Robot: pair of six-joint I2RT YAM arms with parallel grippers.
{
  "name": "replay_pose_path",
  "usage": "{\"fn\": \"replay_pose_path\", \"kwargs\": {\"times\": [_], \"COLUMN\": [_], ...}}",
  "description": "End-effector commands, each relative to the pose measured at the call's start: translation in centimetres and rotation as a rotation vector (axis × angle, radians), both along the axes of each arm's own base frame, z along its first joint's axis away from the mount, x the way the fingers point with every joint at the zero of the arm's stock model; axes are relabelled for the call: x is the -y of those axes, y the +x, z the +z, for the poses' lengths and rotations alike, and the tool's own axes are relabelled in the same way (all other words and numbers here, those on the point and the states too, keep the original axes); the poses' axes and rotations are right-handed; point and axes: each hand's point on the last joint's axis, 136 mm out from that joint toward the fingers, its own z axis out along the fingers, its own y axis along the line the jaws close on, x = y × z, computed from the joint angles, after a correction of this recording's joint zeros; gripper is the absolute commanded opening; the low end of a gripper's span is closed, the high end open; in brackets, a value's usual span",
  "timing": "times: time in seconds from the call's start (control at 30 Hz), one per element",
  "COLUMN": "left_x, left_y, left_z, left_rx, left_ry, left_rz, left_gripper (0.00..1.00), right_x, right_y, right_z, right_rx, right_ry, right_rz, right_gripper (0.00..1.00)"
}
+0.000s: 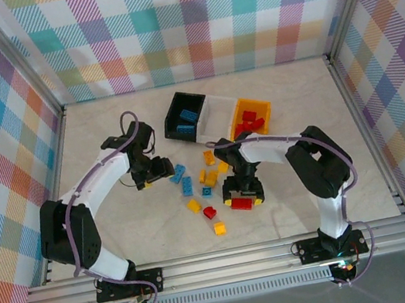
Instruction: Sort the legos into containers by color
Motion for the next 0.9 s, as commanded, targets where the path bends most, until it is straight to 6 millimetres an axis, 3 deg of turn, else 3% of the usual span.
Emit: {"fn": "replay_pose_path", "kwargs": {"times": [0.0,0.2,0.33,0.5,0.63,0.73,0.87], "left_x": [-0.7,-0.5,-0.3,1.2,1.5,1.8,2.2], "left_y": [-0.7,-0.5,-0.9,-1.7,-0.4,1.4,3.0], "left_z": [0.0,0.0,0.2,-0.5,-1.2,-1.5,-2.4], "left_rx": [-0.011,-0.006,-0.005,-0.016,-0.008,0.000,-0.013], "left_ry": [0.012,0.007,0.008,0.006,0.028,0.060,0.089], "left_rz": [-0.003,-0.007,-0.028,-0.088,-0.109,-0.148,-0.196], "left_gripper": [0.72,0.72,0.72,0.72,0.71,0.71,0.71], "right_x": [-0.7,-0.4,0.8,3.6,6.0,7.3,8.1], "right_y": [1.2,2.5,4.6,10.2,15.3,18.6,22.2], "right_z": [-0.3,1.8,5.4,9.8,11.9,12.0,10.5], "right_rx": [0.042,0.112,0.208,0.334,0.408,0.435,0.438], "right_ry": [-0.006,-0.017,-0.004,0.019,0.025,0.008,0.011], "right_rz": [0.022,0.059,0.054,-0.004,-0.046,-0.061,-0.095], "right_gripper": [0.71,0.65,0.64,0.63,0.63,0.64,0.64]}}
